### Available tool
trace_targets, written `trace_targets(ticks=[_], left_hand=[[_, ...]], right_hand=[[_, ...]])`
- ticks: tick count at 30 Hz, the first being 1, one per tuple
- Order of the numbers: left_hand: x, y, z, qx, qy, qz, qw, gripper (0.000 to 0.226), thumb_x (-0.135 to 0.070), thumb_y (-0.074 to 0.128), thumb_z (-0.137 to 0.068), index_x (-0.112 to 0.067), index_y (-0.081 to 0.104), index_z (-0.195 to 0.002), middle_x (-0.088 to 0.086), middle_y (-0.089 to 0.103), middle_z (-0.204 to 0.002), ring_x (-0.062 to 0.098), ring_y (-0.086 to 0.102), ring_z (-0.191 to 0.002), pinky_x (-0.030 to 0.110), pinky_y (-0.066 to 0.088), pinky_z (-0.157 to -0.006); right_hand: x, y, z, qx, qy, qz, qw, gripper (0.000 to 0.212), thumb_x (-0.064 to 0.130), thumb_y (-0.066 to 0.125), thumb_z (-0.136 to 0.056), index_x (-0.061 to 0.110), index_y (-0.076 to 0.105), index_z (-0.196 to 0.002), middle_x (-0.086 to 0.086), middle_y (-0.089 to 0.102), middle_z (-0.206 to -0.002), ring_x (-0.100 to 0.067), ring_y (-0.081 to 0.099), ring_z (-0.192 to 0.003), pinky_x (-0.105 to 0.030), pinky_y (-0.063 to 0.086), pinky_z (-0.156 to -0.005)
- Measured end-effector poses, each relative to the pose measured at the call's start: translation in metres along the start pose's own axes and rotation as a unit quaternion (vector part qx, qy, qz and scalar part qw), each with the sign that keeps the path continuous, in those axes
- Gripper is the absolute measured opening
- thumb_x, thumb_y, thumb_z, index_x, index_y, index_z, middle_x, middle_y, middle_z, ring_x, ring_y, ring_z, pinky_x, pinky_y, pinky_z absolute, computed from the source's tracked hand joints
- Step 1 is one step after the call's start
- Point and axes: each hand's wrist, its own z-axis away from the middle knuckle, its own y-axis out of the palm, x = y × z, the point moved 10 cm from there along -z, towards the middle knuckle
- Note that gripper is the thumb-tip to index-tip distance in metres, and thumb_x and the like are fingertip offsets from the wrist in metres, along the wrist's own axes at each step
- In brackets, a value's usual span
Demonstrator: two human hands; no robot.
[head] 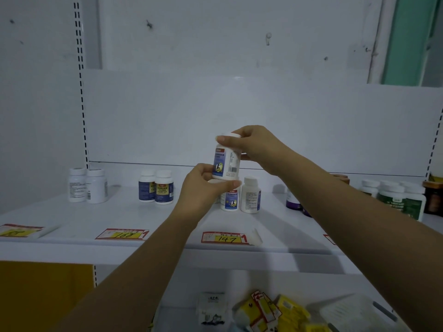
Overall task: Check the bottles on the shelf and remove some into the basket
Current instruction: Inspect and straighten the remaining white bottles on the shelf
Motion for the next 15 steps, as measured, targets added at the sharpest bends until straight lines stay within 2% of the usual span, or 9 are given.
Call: trace_targets(ticks=[3,5,7,9,11,13,15], left_hand=[[0.005,0.005,-0.002,0.043,-0.028,-0.015,0.999,0.044,-0.032,0.069,-0.081,-0.017,0.053,-0.119,-0.004,0.062,-0.112,0.007,0.060,-0.087,0.019,0.043,-0.073],[0.006,0.006,-0.003,0.058,-0.033,-0.026,0.997,0.042,-0.033,0.066,-0.083,-0.018,0.056,-0.122,-0.001,0.064,-0.118,0.011,0.060,-0.096,0.024,0.041,-0.080],[0.004,0.004,-0.004,0.052,-0.028,-0.018,0.998,0.036,-0.029,0.068,-0.082,-0.018,0.059,-0.116,-0.001,0.065,-0.115,0.009,0.061,-0.090,0.019,0.044,-0.075],[0.003,0.001,-0.006,0.029,-0.024,-0.003,0.999,0.034,-0.026,0.071,-0.080,-0.017,0.060,-0.111,-0.002,0.065,-0.107,0.003,0.060,-0.081,0.013,0.043,-0.064],[0.002,0.000,-0.007,0.006,-0.021,0.008,1.000,0.033,-0.024,0.074,-0.078,-0.017,0.059,-0.107,-0.003,0.064,-0.100,0.001,0.058,-0.075,0.009,0.041,-0.060],[0.002,0.003,-0.008,0.009,-0.021,0.013,1.000,0.029,-0.023,0.074,-0.077,-0.018,0.059,-0.102,-0.006,0.064,-0.092,0.000,0.058,-0.072,0.008,0.040,-0.056],[0.004,0.007,-0.007,0.031,-0.027,0.006,0.999,0.026,-0.026,0.072,-0.079,-0.022,0.058,-0.100,-0.011,0.062,-0.088,-0.001,0.057,-0.070,0.007,0.039,-0.055]], right_hand=[[0.003,0.000,0.003,0.032,-0.005,-0.032,0.999,0.029,0.023,0.069,-0.085,0.004,0.063,-0.106,-0.008,0.070,-0.100,-0.017,0.068,-0.087,-0.025,0.057,-0.078],[0.001,0.005,0.004,0.063,0.008,-0.056,0.996,0.026,0.018,0.065,-0.088,0.004,0.062,-0.111,-0.008,0.069,-0.104,-0.016,0.067,-0.090,-0.026,0.057,-0.081],[-0.002,0.010,0.004,0.077,0.019,-0.072,0.994,0.030,0.017,0.062,-0.090,0.004,0.059,-0.117,-0.009,0.068,-0.110,-0.017,0.065,-0.096,-0.030,0.055,-0.087],[-0.005,0.012,0.003,0.071,0.026,-0.058,0.995,0.035,0.023,0.063,-0.090,0.005,0.058,-0.120,-0.007,0.067,-0.111,-0.016,0.064,-0.099,-0.030,0.054,-0.087],[-0.006,0.011,0.003,0.054,0.025,-0.023,0.998,0.027,0.032,0.067,-0.086,0.008,0.064,-0.099,-0.005,0.070,-0.099,-0.015,0.066,-0.091,-0.029,0.055,-0.084],[-0.007,0.006,0.000,0.021,0.023,-0.006,1.000,0.025,0.030,0.073,-0.081,0.008,0.063,-0.081,-0.007,0.071,-0.088,-0.018,0.068,-0.085,-0.030,0.056,-0.084],[-0.009,0.002,-0.002,0.011,0.021,-0.023,0.999,0.022,0.022,0.074,-0.080,0.004,0.065,-0.087,-0.010,0.070,-0.090,-0.021,0.068,-0.086,-0.030,0.056,-0.084]])
